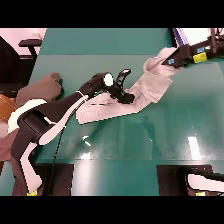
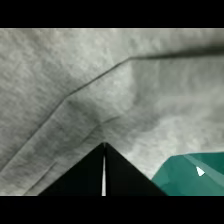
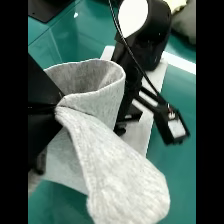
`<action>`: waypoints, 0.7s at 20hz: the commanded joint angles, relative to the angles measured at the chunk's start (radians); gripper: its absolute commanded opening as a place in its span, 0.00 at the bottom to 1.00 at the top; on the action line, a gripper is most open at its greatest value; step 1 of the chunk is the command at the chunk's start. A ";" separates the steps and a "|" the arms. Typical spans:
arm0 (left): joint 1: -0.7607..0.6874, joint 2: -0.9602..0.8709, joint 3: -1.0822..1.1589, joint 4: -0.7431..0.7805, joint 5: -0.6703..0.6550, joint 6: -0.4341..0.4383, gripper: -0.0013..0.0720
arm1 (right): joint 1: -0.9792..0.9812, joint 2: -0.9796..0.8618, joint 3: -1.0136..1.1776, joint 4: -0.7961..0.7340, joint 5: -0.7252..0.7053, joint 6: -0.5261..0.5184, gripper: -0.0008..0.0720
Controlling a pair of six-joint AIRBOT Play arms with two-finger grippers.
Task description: Fold the shirts.
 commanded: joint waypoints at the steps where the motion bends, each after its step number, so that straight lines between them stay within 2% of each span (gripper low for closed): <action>1: 0.068 0.008 0.085 0.038 -0.136 -0.002 0.04 | 0.092 -0.003 0.018 0.000 -0.037 0.014 0.03; 5: 0.256 0.200 0.113 0.179 -0.208 -0.002 0.04 | 0.255 -0.049 0.018 0.000 -0.116 0.011 0.03; 10: 0.480 0.458 0.113 0.251 -0.234 0.008 0.04 | 0.570 -0.222 0.018 0.001 -0.362 -0.019 0.04; 11: 0.505 0.491 0.113 0.265 -0.237 0.008 0.04 | 0.626 -0.269 0.025 -0.001 -0.429 -0.052 0.20; 12: 0.528 0.518 0.113 0.277 -0.239 0.007 0.04 | 0.668 -0.314 0.050 -0.003 -0.462 -0.093 0.51; 13: 0.544 0.538 0.113 0.280 -0.241 0.007 0.04 | 0.697 -0.356 0.087 -0.014 -0.449 -0.105 0.73; 14: 0.554 0.552 0.113 0.280 -0.247 0.008 0.04 | 0.709 -0.391 0.134 -0.046 -0.393 -0.103 0.74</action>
